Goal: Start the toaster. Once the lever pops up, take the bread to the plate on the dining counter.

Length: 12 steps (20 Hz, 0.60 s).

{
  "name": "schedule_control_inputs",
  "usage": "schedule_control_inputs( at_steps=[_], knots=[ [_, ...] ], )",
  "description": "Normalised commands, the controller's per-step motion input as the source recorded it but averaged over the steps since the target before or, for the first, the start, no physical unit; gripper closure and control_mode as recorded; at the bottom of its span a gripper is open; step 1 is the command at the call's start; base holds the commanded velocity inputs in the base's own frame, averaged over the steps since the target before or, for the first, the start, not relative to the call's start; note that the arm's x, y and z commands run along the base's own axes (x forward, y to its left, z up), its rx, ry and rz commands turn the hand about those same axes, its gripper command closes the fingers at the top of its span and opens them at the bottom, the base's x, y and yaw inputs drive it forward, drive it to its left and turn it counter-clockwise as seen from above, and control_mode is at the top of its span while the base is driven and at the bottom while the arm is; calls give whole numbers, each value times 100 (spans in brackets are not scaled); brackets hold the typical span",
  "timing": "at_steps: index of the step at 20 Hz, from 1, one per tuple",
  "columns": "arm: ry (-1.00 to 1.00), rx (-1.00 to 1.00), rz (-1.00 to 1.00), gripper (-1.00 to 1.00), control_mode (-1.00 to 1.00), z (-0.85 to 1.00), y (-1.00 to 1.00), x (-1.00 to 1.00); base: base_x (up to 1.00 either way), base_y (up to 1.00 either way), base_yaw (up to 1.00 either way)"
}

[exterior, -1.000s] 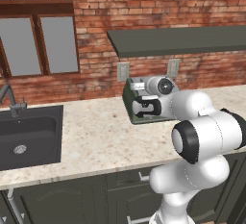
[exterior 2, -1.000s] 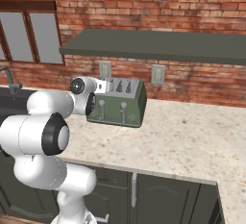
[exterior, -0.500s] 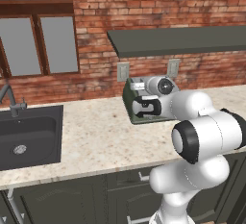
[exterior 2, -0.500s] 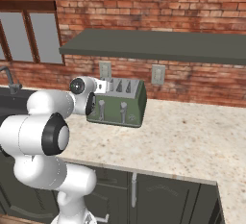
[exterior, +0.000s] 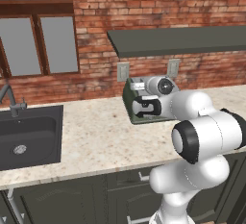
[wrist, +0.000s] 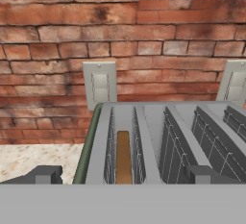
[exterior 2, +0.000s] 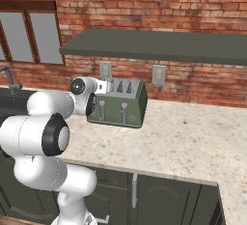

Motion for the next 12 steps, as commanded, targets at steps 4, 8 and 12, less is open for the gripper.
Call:
schedule_control_inputs(
  at_steps=[4,8,12],
  knots=[
    [0,0,0,-100,-100,0,0,0,0,0,0],
    [0,0,0,-100,-100,0,0,0,0,0,0],
    [0,0,0,-100,-100,0,0,0,0,0,0]
  ],
)
